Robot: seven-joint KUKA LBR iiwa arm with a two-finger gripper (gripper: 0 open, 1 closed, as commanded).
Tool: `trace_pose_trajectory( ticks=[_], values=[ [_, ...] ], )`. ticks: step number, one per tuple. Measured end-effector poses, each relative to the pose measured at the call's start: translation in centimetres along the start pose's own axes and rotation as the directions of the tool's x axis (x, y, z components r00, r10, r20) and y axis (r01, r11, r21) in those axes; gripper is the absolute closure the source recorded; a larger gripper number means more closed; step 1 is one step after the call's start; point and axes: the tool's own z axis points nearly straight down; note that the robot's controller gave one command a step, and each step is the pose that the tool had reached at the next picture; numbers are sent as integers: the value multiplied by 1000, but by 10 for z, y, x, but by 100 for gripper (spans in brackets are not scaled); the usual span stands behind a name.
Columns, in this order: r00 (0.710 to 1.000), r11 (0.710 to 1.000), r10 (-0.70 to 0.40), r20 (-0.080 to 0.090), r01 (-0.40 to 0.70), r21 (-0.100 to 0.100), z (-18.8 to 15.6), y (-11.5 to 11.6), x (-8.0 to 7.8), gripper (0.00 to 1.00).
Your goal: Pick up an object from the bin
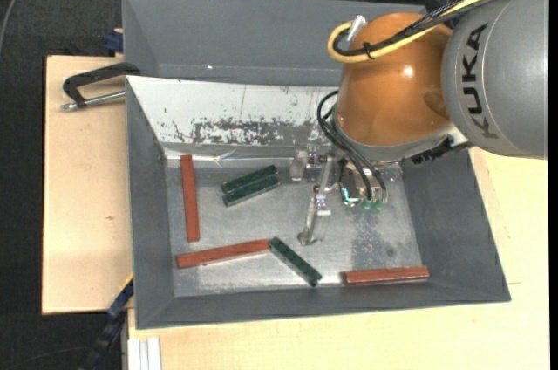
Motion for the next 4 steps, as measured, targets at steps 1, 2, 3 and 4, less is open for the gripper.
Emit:
trace_pose_trajectory(
  ticks=[1, 2, 3, 4],
  values=[
    [997, 997, 77, -1, -77, 0, 153, 5, 13, 0],
    [997, 997, 78, 1, -78, -1, 152, 5, 12, 100],
    [996, 996, -91, 10, 91, 0, 5, 3, -27, 100],
    [992, 992, -129, 10, 129, 1, -184, -13, -15, 100]
  ],
)
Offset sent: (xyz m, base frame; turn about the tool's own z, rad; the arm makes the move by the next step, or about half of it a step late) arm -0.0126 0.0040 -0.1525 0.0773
